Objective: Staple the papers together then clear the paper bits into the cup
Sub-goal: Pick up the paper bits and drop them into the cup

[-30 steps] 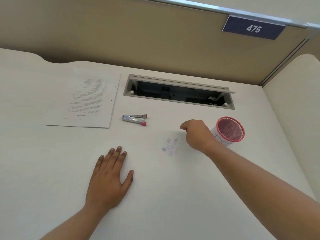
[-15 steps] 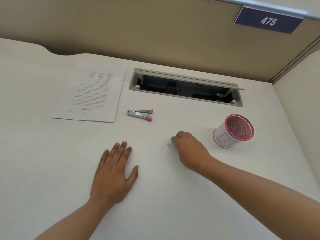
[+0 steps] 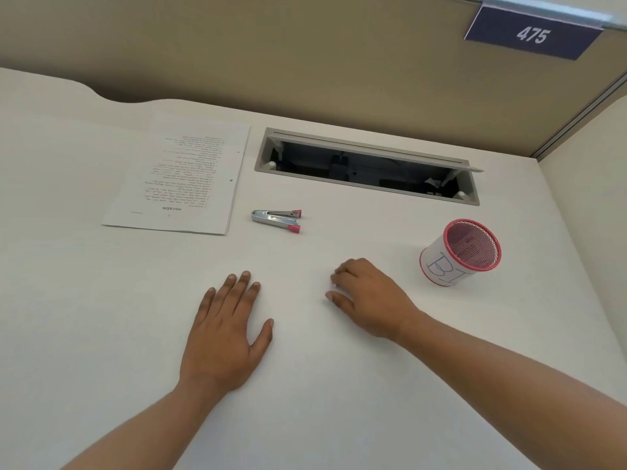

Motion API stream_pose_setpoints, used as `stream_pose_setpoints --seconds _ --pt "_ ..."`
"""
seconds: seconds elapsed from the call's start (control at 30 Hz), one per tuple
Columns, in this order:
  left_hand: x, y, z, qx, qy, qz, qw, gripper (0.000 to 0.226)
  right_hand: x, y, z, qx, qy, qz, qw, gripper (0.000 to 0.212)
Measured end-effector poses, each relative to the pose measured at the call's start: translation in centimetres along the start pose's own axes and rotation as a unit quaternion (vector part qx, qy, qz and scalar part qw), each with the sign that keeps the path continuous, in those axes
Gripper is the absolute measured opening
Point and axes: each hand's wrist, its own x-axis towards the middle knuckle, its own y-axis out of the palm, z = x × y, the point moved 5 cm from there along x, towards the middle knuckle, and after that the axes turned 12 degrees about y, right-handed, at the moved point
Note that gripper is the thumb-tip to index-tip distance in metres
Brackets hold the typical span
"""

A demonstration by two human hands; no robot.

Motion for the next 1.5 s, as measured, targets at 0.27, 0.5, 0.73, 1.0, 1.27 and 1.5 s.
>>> stream_pose_setpoints --seconds 0.27,0.5,0.73,1.0,1.27,1.5 --pt "0.0 0.2 0.2 0.002 -0.002 0.0 1.0 0.068 -2.1 -1.5 -4.1 0.145 0.225 -0.084 0.96 0.06" --pt "0.0 0.2 0.1 -0.001 -0.004 0.0 1.0 0.068 -4.1 3.1 -0.9 0.074 0.208 -0.003 0.975 0.101" --pt "0.0 0.2 0.1 -0.003 -0.002 -0.001 1.0 0.068 -2.8 3.6 1.6 0.111 0.138 -0.012 0.984 0.086" --pt "-0.1 0.1 0.0 0.0 -0.001 -0.005 1.0 0.067 -0.2 1.7 0.6 0.112 0.103 -0.144 0.978 0.026" --pt "-0.1 0.2 0.0 -0.005 -0.003 -0.003 1.0 0.067 -0.4 0.5 -0.8 0.081 0.07 -0.123 0.987 0.007" --pt "-0.1 0.3 0.1 -0.001 -0.002 0.002 1.0 0.067 -0.4 -1.3 -1.9 0.067 0.127 0.048 0.988 0.043"
